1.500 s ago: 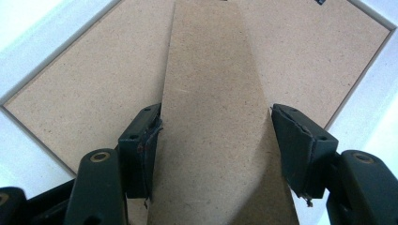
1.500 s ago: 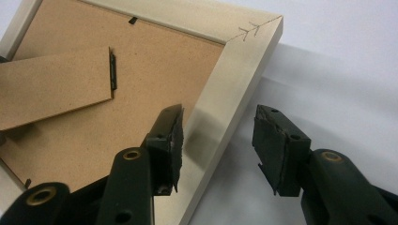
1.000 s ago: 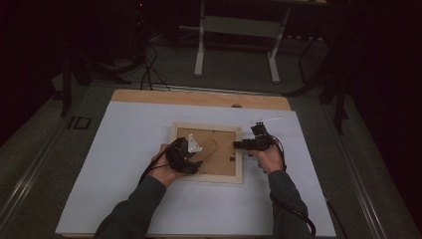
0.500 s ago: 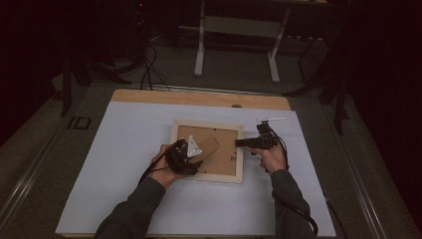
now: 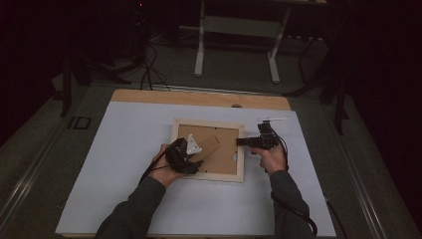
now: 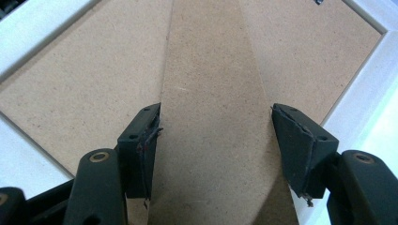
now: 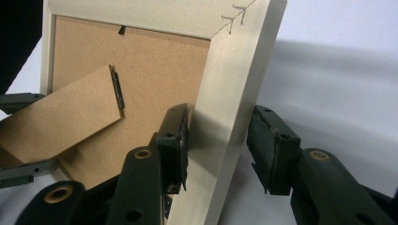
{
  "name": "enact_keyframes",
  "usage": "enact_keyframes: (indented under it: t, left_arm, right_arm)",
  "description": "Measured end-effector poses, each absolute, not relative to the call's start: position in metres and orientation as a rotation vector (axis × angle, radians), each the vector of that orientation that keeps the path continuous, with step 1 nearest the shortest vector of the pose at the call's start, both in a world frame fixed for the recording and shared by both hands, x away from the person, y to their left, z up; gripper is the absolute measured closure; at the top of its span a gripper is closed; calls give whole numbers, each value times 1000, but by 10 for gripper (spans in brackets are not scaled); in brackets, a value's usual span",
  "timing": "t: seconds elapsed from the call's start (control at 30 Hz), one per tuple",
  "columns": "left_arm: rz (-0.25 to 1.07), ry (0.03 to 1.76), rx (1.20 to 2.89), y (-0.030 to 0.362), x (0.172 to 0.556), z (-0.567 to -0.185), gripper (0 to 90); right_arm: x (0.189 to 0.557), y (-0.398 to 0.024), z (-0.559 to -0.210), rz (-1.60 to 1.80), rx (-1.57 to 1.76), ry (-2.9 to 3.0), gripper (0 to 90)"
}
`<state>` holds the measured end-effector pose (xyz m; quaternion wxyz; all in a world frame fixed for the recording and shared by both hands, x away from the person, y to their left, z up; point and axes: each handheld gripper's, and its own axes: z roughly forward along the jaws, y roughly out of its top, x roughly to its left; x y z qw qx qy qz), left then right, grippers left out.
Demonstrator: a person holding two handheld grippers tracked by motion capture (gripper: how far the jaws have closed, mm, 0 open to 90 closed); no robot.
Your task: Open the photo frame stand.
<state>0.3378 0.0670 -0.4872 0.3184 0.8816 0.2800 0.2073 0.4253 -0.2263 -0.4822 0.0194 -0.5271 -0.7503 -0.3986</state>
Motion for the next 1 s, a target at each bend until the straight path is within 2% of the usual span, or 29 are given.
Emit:
enact_keyframes:
  t: [0.37,0.47,1.0]
  left_arm:
    - [334,796,2296,76,348,-485,375]
    - [287,800,2290,78,350,-484,408]
    - [376,792,2307,67,349,-478,427]
  right_arm:
    - [422,-225,-478,-1257,-1642,-2339,594]
    - [422,-225,-478,-1259,-1641,-2341,596]
    - [416,-228,-467,-1331,-1646,-2407,601]
